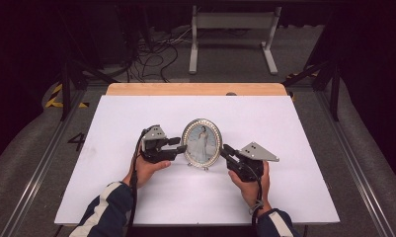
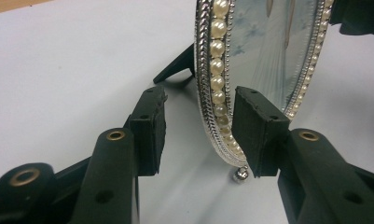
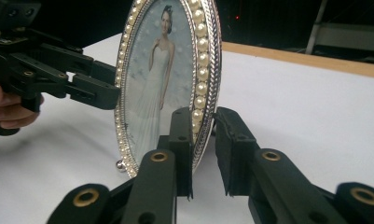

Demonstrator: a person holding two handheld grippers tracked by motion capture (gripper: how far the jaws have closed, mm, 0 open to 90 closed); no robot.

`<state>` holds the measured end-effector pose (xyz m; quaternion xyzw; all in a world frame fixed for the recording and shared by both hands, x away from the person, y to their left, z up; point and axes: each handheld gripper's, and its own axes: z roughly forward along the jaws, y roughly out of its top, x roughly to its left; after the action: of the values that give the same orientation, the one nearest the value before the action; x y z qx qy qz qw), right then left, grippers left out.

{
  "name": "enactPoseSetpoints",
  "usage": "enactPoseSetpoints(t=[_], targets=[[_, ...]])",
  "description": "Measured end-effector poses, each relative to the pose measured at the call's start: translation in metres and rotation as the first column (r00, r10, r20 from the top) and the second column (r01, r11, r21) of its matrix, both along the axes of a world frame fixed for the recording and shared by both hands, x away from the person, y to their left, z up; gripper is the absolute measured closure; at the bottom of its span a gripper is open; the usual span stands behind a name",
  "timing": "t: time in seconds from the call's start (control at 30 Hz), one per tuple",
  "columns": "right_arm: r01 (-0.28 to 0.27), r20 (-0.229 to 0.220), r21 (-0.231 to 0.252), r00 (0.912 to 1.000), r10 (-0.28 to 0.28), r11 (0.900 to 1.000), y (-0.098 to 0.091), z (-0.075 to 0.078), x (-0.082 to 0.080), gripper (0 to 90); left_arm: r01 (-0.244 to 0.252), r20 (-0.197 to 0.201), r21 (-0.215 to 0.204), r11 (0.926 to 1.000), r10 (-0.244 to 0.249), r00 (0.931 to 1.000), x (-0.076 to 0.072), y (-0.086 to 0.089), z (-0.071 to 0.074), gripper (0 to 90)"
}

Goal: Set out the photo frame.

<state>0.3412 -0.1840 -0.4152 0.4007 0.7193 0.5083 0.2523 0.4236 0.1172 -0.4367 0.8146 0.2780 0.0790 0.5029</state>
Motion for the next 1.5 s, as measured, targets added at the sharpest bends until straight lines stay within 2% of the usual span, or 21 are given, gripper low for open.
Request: enactPoseSetpoints(t=[0.03, 0.1, 0.17, 0.27, 0.37, 0.5, 0.63, 0.67, 0.83, 1.03, 1.13, 1.4, 1.5], targets=[[0.006, -0.002, -0.008, 1.0, -0.006, 1.0, 0.001, -0.001, 0.0, 74.5, -0.009, 0.001, -0.004, 1.0, 0.009, 1.0, 0.0, 0.0, -0.001, 55.6], [0.013, -0.006, -0.014, 0.9999, -0.013, 0.9998, 0.001, -0.002, 0.0, 73.5, 0.01, 0.008, -0.022, 0.9997, -0.01, 0.9999, 0.001, 0.0, 0.0, 56.6], [0.022, -0.03, -0.017, 0.9993, -0.022, 0.9996, 0.003, -0.008, 0.001, 70.6, 0.018, 0.006, -0.03, 0.9994, -0.018, 0.9998, -0.001, -0.003, 0.0, 60.7], [0.002, -0.045, -0.022, 0.999, -0.003, 0.9998, 0.007, -0.01, 0.001, 71.3, 0.034, 0.012, -0.018, 0.9993, -0.034, 0.9994, -0.003, -0.006, 0.001, 66.2], [0.002, -0.046, -0.029, 0.9989, -0.004, 0.9996, 0.009, -0.011, 0.001, 70.5, 0.012, 0.024, 0.002, 0.9999, -0.012, 0.9996, -0.006, -0.009, 0.002, 66.8], [0.009, -0.059, -0.027, 0.9982, -0.011, 0.9996, 0.01, -0.014, 0.005, 73.0, 0.013, 0.012, -0.017, 0.9998, -0.013, 0.9998, -0.007, -0.008, 0.001, 70.1], [0.017, -0.051, -0.031, 0.9985, -0.018, 0.9994, 0.01, -0.014, 0.006, 72.3, 0.027, 0.023, -0.013, 0.9995, -0.027, 0.9994, -0.009, -0.009, 0.002, 70.9], [0.017, -0.051, -0.027, 0.9986, -0.018, 0.9995, 0.01, -0.014, 0.007, 72.5, 0.015, 0.007, -0.014, 0.9998, -0.015, 0.9999, -0.01, -0.009, 0.001, 70.9], [0.001, -0.044, -0.028, 0.999, -0.002, 0.9996, 0.007, -0.013, 0.009, 72.7, 0.003, -0.006, -0.011, 0.9999, -0.003, 1.0, -0.014, -0.011, 0.0, 71.0], [0.013, -0.049, -0.015, 0.9987, -0.014, 0.9998, 0.004, -0.012, 0.012, 71.7, -0.011, 0.027, 0.037, 0.9993, 0.01, 0.9996, -0.022, -0.019, -0.001, 70.8], [0.023, -0.052, -0.015, 0.9984, -0.024, 0.9996, 0.002, -0.012, 0.013, 70.9, -0.011, 0.029, 0.047, 0.9988, 0.01, 0.9995, -0.025, -0.021, -0.001, 70.9], [0.026, -0.047, -0.018, 0.9986, -0.027, 0.9995, 0.004, -0.012, 0.013, 70.2, -0.012, 0.039, 0.043, 0.999, 0.01, 0.9992, -0.026, -0.021, -0.003, 70.8], [0.025, -0.047, -0.026, 0.9985, -0.027, 0.9993, 0.004, -0.012, 0.012, 70.2, -0.019, 0.06, 0.059, 0.998, 0.016, 0.9981, -0.028, -0.022, -0.002, 70.0]])
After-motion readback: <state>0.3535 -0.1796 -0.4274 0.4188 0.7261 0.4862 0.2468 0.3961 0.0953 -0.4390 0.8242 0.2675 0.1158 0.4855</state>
